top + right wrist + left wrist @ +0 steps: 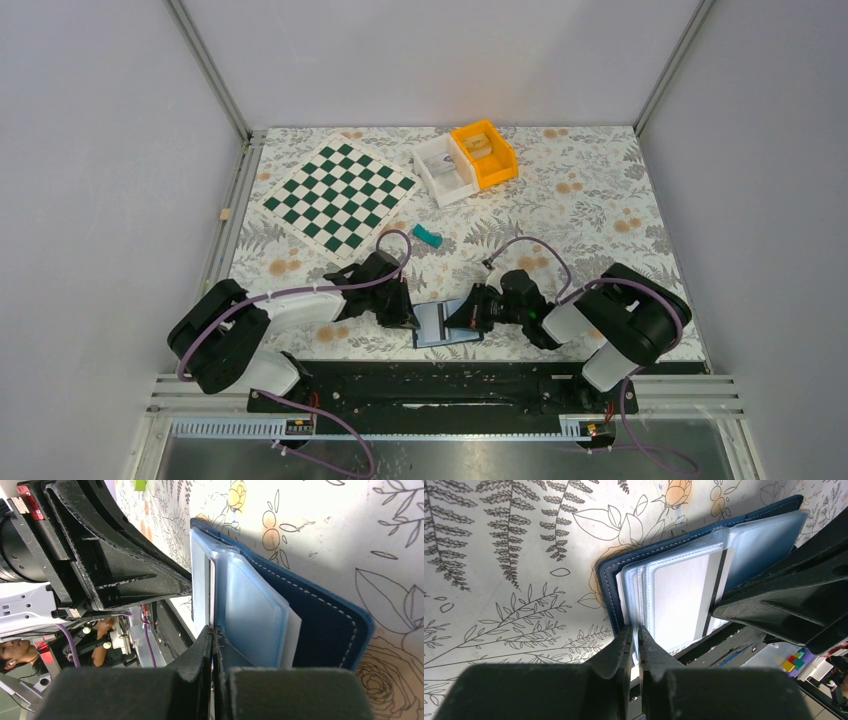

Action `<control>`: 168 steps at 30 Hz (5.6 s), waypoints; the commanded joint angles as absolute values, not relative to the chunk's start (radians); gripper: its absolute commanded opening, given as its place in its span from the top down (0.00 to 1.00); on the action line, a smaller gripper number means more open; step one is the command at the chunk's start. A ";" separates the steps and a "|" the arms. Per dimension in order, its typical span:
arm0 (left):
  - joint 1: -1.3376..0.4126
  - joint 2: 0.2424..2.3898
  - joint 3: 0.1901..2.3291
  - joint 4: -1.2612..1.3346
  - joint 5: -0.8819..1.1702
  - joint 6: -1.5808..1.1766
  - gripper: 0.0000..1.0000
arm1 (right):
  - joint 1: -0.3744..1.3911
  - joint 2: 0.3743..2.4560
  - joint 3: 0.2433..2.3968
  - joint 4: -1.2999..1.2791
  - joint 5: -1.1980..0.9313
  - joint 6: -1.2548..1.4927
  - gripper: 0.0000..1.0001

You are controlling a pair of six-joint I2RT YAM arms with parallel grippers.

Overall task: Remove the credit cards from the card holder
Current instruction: Remove the credit card from the card holder, then place the credit card in the storage box.

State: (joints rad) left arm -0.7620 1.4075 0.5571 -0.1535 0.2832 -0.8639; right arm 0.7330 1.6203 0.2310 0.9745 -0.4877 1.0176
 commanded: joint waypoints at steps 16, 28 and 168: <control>-0.767 1.460 0.553 -0.204 0.178 -0.839 0.91 | 0.667 1.380 0.220 0.646 -0.439 0.951 1.00; -0.767 1.446 0.572 -0.227 0.177 -0.836 0.90 | 0.646 1.169 0.264 0.331 -0.383 0.880 1.00; -0.464 1.652 1.334 0.079 0.029 -0.830 1.00 | 0.620 0.426 0.339 -0.057 -0.287 0.931 0.00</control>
State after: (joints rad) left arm -0.4812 1.5146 1.2057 0.0383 -0.0662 -0.7795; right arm 0.6250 0.4667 0.3500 -0.0330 -0.2981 0.9283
